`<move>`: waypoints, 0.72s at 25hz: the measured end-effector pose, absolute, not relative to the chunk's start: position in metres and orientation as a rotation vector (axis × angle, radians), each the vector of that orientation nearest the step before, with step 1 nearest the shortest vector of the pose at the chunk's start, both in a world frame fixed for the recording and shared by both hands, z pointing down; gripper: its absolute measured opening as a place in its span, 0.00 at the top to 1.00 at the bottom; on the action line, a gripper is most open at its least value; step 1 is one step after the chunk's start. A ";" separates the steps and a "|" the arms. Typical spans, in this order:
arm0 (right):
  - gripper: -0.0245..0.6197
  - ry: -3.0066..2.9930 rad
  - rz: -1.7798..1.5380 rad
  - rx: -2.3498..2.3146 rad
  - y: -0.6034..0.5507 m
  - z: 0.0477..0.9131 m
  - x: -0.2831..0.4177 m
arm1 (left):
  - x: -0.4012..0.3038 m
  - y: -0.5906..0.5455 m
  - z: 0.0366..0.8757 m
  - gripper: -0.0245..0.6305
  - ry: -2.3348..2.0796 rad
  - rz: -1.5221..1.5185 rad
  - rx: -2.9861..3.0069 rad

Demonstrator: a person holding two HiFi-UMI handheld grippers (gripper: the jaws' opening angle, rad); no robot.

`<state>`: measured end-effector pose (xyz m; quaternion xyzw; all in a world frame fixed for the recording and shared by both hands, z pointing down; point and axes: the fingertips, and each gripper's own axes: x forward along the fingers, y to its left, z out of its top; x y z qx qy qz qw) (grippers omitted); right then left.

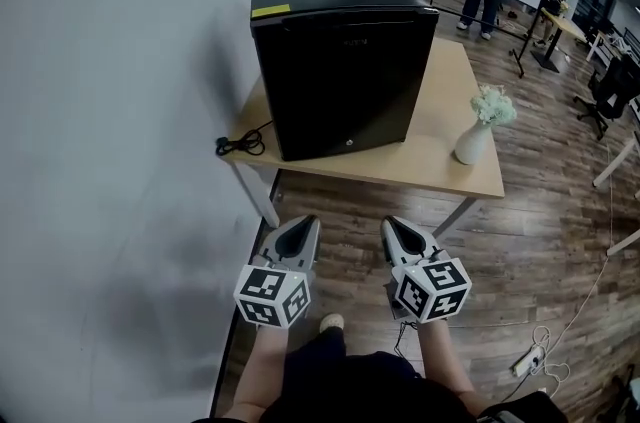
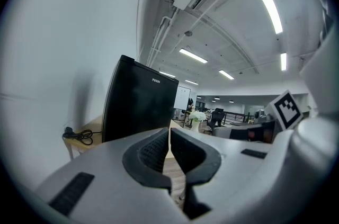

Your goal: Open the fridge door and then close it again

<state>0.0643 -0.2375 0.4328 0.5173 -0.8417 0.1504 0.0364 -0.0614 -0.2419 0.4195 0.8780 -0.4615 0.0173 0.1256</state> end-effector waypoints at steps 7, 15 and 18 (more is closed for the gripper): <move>0.98 -2.581 0.378 1.565 -0.284 0.428 0.044 | -0.076 -0.284 0.421 0.95 -1.326 0.046 2.571; 0.98 -2.566 0.186 1.541 -0.337 0.403 0.041 | -0.082 -0.324 0.417 0.95 -1.303 0.037 2.602; 0.97 -2.556 0.096 1.509 -0.357 0.391 0.037 | -0.085 -0.338 0.415 0.95 -1.296 0.026 2.616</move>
